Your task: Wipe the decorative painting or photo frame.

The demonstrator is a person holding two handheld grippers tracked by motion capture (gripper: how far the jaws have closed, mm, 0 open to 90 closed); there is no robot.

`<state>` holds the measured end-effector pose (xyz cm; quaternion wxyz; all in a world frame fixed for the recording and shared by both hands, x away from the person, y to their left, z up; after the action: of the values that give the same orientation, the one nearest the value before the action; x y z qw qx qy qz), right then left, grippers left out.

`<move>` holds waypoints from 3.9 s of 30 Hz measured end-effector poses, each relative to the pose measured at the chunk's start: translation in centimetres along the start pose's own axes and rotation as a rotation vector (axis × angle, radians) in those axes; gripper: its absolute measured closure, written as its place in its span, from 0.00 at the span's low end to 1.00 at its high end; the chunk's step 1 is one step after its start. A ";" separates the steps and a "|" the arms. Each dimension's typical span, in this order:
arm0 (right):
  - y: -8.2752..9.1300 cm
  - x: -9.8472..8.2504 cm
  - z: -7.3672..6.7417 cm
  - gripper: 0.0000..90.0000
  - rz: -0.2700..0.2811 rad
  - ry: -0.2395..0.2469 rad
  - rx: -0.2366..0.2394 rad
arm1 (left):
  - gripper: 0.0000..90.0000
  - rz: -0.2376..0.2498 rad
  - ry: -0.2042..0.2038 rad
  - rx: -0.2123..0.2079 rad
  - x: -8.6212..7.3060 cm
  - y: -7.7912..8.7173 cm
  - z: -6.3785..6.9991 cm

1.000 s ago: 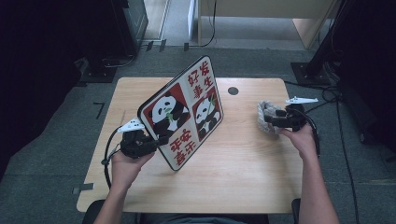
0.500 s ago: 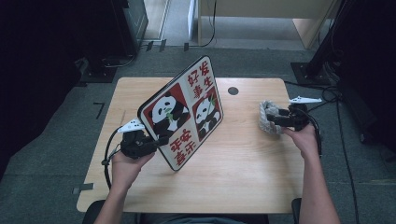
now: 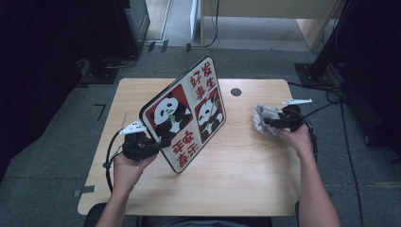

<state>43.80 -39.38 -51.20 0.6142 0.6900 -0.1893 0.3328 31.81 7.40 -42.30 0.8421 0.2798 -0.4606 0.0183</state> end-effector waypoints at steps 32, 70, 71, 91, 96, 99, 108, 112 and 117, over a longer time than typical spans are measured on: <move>4.5 3.3 -3.3 0.75 0.046 0.012 0.148 | 0.87 0.000 -0.042 0.016 -0.4 0.7 0.8; 6.1 9.4 -9.6 0.75 0.086 0.104 0.337 | 0.90 0.065 -0.028 0.020 -1.0 -0.3 0.9; 6.2 9.6 -9.7 0.75 0.086 0.108 0.338 | 0.90 0.064 -0.025 0.017 -1.0 -0.3 1.0; 8.5 12.9 -11.7 0.75 0.128 0.159 0.359 | 0.89 0.050 -0.026 -0.007 -0.9 -0.3 0.7; 9.3 14.3 -12.9 0.75 0.129 0.196 0.347 | 0.90 0.043 -0.027 -0.011 -0.9 -0.3 0.7; 10.3 15.4 -13.5 0.75 0.153 0.211 0.356 | 0.89 0.039 -0.025 -0.016 -0.9 -0.2 0.7; 12.0 18.3 -15.2 0.75 0.220 0.243 0.357 | 0.90 0.040 -0.025 -0.021 -0.9 -0.2 0.6; 10.7 18.1 -15.3 0.74 0.199 0.239 0.345 | 0.89 0.038 -0.024 -0.024 -0.8 -0.2 0.6; 9.9 17.5 -15.2 0.74 0.197 0.235 0.352 | 0.89 0.035 -0.026 -0.026 -0.8 -0.2 0.6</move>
<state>46.05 -23.71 -31.61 0.4666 0.7212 -0.1218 0.4972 30.96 7.16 -42.80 0.8392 0.2610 -0.4765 0.0234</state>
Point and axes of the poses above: each handheld gripper's, and its own axes: y roughly backward along the jaws, x roughly out of its top, z roughly to its right, the point moved 5 cm from there along -y, roughly forward along the jaws, and after that the axes turned 12 degrees about -x, right-handed, at the moved point
